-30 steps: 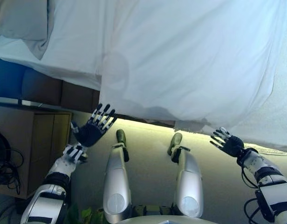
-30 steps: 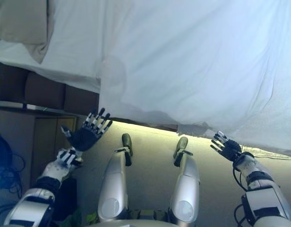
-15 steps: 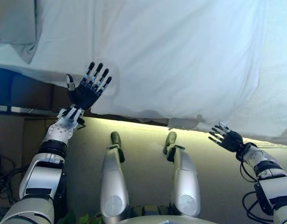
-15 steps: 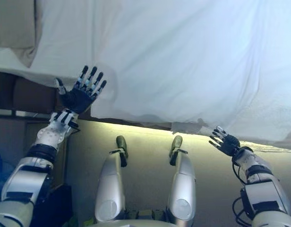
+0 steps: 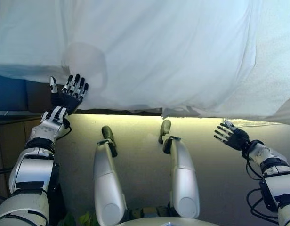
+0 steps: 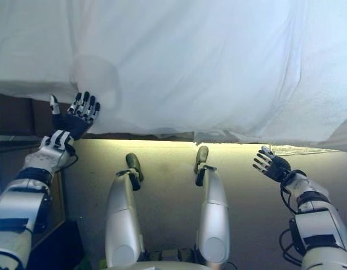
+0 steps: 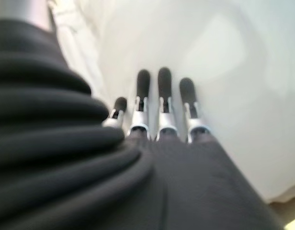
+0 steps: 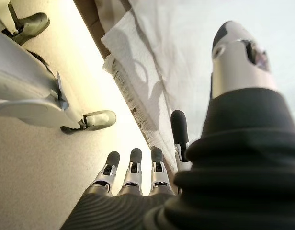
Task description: Make the bed neatly
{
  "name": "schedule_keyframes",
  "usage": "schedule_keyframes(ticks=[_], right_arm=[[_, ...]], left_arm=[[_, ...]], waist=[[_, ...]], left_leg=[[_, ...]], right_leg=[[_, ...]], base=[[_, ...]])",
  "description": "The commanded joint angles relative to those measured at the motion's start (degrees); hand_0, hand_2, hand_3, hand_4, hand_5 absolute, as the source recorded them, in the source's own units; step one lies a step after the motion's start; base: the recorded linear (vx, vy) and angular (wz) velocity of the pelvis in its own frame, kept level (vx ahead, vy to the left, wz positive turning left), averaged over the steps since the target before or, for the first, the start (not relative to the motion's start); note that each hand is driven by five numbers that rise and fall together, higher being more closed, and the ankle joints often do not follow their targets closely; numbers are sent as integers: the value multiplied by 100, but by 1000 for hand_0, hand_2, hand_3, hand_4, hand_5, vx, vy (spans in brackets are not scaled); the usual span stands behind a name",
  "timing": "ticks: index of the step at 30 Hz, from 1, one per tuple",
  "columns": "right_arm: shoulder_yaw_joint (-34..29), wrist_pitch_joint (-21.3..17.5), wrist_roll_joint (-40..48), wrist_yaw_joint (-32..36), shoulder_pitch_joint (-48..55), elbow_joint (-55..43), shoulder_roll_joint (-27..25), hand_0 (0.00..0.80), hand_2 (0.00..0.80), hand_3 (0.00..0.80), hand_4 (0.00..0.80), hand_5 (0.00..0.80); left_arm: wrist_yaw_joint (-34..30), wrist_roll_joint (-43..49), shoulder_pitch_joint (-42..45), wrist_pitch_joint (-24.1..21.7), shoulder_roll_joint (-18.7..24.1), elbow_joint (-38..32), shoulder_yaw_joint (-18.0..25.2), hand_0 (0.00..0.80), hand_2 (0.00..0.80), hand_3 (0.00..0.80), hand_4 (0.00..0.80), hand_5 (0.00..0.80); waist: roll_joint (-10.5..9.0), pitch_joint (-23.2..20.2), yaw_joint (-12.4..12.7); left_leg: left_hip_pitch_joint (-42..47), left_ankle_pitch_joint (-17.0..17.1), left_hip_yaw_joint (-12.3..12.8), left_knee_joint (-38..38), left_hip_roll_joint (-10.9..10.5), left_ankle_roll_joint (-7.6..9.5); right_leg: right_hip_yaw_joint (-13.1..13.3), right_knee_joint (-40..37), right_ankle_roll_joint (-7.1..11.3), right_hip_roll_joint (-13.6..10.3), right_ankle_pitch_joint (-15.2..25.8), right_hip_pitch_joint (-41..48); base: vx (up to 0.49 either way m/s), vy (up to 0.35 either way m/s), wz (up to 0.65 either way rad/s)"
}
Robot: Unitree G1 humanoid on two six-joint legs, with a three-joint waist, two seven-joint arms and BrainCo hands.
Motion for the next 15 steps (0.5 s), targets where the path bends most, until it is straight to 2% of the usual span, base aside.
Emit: schedule_keyframes(ticks=[1, 7, 13, 14, 15], right_arm=[[-96, -95, 29, 115, 39, 95, -297, 0, 0, 0, 0, 0], [-19, -132, 74, 213, -82, 77, -299, 0, 0, 0, 0, 0], [-40, -274, 177, 213, -56, 18, -269, 0, 0, 0, 0, 0], [-47, -297, 195, 212, -50, 0, -277, 0, 0, 0, 0, 0], [-47, -304, 200, 210, -49, -2, -282, 0, 0, 0, 0, 0]], left_arm=[[482, -230, -91, 88, 257, 409, 156, 0, 0, 0, 0, 0], [1132, -424, -21, 149, 348, 741, 286, 0, 0, 0, 0, 0], [1200, -571, 271, 354, 406, 807, 520, 0, 0, 0, 0, 0], [1200, -564, 351, 379, 413, 815, 559, 0, 0, 0, 0, 0], [1205, -564, 397, 394, 416, 821, 584, 0, 0, 0, 0, 0]], waist=[[-189, -30, 77], [-187, -30, 106], [-114, -30, 149], [-105, -30, 139], [-89, -30, 142]], left_leg=[[-36, -447, -138, 62, -48, -46], [-177, -415, -169, 60, -102, -33], [-205, -405, -178, 30, -163, -35], [-280, -259, -126, -3, -183, 3], [-259, -269, -121, -10, -185, -3]], right_leg=[[244, -120, 462, -292, 157, -135], [234, -184, 457, -281, 206, -241], [242, -206, 461, -297, 212, -285], [219, -272, 407, -324, 336, -346], [219, -273, 408, -325, 322, -332]], base=[[-25, 1, -3], [-37, 7, 0], [-36, -11, 2], [-102, -7, 4], [-107, -8, 4]])
